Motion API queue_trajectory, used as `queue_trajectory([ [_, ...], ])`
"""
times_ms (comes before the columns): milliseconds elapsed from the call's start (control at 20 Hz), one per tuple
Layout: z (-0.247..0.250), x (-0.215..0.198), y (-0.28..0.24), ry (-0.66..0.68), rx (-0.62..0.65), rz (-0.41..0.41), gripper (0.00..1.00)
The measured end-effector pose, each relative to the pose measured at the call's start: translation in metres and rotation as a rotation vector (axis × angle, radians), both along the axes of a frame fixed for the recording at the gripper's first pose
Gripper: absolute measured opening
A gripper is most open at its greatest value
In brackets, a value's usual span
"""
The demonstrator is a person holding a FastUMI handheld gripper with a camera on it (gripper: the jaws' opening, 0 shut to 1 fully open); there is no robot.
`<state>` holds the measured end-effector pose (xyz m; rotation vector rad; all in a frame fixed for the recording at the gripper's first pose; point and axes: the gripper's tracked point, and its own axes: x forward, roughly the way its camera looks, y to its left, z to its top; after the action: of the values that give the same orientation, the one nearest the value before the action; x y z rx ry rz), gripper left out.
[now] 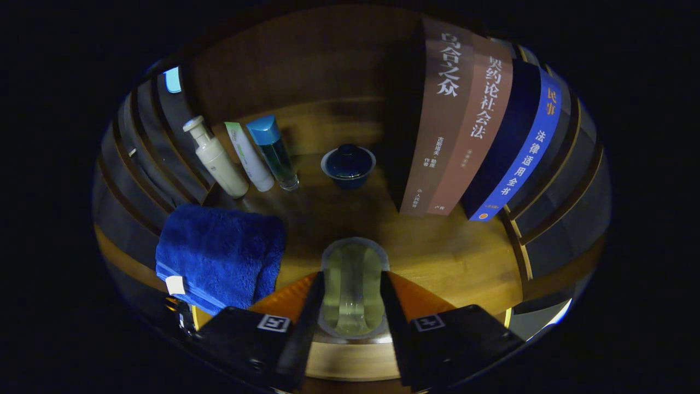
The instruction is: Pull open the drawer, take out the items inside it, and place them on the countertop above the cabinet.
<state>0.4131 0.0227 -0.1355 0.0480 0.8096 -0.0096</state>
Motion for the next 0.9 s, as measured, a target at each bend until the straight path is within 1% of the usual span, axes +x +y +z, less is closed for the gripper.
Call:
queue_trajectory([
  [100,0.003,-0.002,0.003,-0.019,0.01,0.0,0.83],
  [200,0.009,-0.005,0.006,-0.067,-0.004,0.028,1.0],
  [350,0.031,-0.019,0.012,-0.185,-0.031,0.059,1.0],
  [500,0.064,-0.045,0.006,-0.329,-0.098,0.057,1.0],
  [600,0.084,-0.07,0.008,-0.431,-0.101,0.052,1.0],
  [700,0.098,-0.105,0.01,-0.505,-0.089,0.043,1.0],
  [900,0.108,-0.167,0.009,-0.642,-0.076,0.032,1.0],
])
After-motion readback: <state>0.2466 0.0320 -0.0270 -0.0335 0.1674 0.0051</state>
